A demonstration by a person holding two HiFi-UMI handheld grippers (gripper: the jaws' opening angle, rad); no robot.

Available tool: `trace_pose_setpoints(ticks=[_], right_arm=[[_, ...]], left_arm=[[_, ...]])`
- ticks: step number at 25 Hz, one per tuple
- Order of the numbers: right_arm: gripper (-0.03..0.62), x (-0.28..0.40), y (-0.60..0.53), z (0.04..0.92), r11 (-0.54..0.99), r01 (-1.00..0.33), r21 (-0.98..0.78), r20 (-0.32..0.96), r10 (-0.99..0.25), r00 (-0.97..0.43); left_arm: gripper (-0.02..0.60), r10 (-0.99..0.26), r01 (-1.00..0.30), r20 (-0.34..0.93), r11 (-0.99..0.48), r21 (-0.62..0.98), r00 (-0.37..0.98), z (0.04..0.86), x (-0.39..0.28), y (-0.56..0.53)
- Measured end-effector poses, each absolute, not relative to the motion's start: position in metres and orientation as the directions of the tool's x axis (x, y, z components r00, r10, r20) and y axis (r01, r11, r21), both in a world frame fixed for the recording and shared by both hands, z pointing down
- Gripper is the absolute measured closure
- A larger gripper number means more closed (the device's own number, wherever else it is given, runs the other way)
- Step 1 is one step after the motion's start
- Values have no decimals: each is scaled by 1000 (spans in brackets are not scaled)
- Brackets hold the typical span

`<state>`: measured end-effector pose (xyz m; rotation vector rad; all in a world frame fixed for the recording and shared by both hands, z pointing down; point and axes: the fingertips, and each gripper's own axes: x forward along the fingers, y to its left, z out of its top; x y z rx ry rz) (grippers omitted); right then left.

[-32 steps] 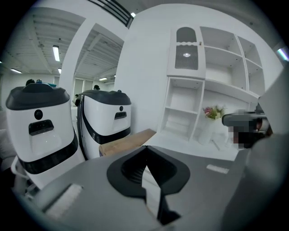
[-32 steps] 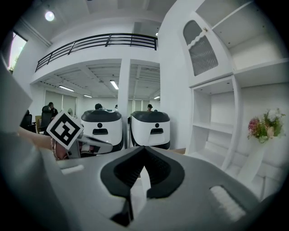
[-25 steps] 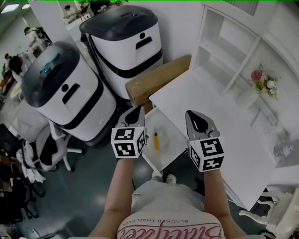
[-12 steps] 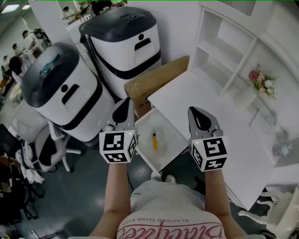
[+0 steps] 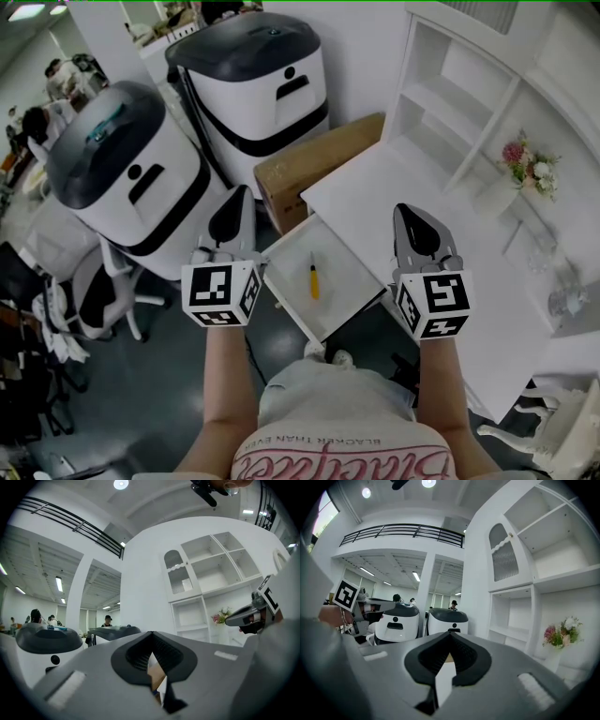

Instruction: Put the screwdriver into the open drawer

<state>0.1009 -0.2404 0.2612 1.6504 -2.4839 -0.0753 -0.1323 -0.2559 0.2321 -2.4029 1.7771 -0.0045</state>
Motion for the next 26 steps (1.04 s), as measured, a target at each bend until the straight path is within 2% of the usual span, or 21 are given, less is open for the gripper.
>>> trace_pose_setpoints(ticks=[17, 26], right_arm=[[594, 102, -231, 219, 371, -915, 160, -8, -926, -377], [594, 96, -226, 208, 377, -912, 164, -54, -919, -389]], left_arm=[[565, -920, -943, -221, -291, -162, 322, 179, -131, -241], [565, -915, -944, -238, -299, -141, 326, 171, -137, -239]])
